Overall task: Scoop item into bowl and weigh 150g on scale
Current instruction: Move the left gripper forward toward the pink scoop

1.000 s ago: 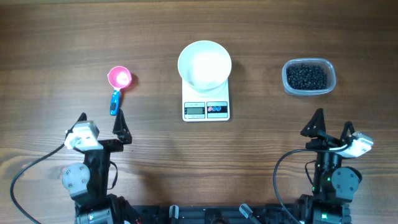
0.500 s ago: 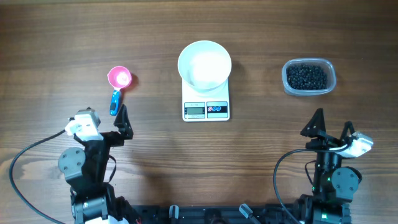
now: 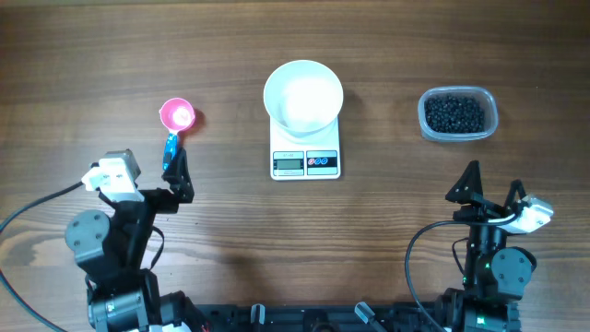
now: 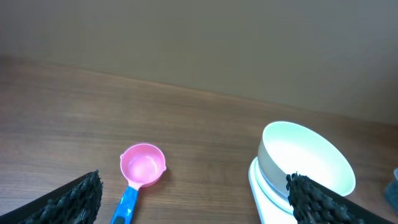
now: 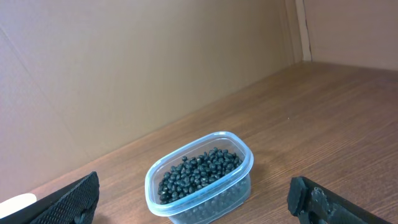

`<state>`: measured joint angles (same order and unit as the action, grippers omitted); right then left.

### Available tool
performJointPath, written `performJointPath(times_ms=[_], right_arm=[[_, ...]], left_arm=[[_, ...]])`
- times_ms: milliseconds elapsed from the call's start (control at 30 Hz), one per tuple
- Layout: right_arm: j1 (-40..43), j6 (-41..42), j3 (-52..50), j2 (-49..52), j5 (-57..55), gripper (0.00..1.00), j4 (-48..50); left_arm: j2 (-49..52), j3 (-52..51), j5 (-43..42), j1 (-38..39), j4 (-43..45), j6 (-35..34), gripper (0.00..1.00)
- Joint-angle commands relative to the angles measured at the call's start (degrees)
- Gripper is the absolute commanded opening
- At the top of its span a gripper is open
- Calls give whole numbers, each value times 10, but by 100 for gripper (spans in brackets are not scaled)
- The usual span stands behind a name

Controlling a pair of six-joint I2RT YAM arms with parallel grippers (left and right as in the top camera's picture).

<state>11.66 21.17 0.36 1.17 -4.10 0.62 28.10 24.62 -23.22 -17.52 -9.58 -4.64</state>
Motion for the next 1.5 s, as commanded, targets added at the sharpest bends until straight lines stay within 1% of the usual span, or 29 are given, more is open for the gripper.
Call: performJointPath(times_ms=[0,100,300,333,433,500,567,633,1000,1033,1167,1300,1467], right_arm=[[-2,5,-1,-4,2,100,1],[-2,4,-1,-4,2,100,1],[-2,4,-1,-4,2,100,1],[-2,5,-1,-4,2,100,1],[-2,4,-1,-4,2,100,1],[-2,4,-1,-4,2,100,1],[-2,4,-1,-4,2,100,1],[-2,4,-1,-4,2,100,1],[-2,4,-1,-4,2,100,1],[-2,4,-1,-4,2,100,1],[-2,5,-1,-4,2,100,1],[-2,4,-1,-4,2,100,1],[-2,4,-1,-4,2,100,1]], left_arm=[[34,42,-37,3,-25,-3,100],[75,57,-61,3,-28,-4,100],[188,129,-85,3,-95,-3,100],[206,142,-108,3,-99,-3,100],[254,170,-212,3,-95,-3,100],[266,170,-228,3,-93,-3,100],[283,170,-260,5,-96,-27,100],[295,170,-269,5,-96,-35,100],[304,170,-259,5,-67,-36,100],[304,170,-247,5,-68,-40,100],[304,170,-166,5,-63,-98,100],[304,170,-157,9,-50,-102,100],[304,170,-107,29,-50,-109,100]])
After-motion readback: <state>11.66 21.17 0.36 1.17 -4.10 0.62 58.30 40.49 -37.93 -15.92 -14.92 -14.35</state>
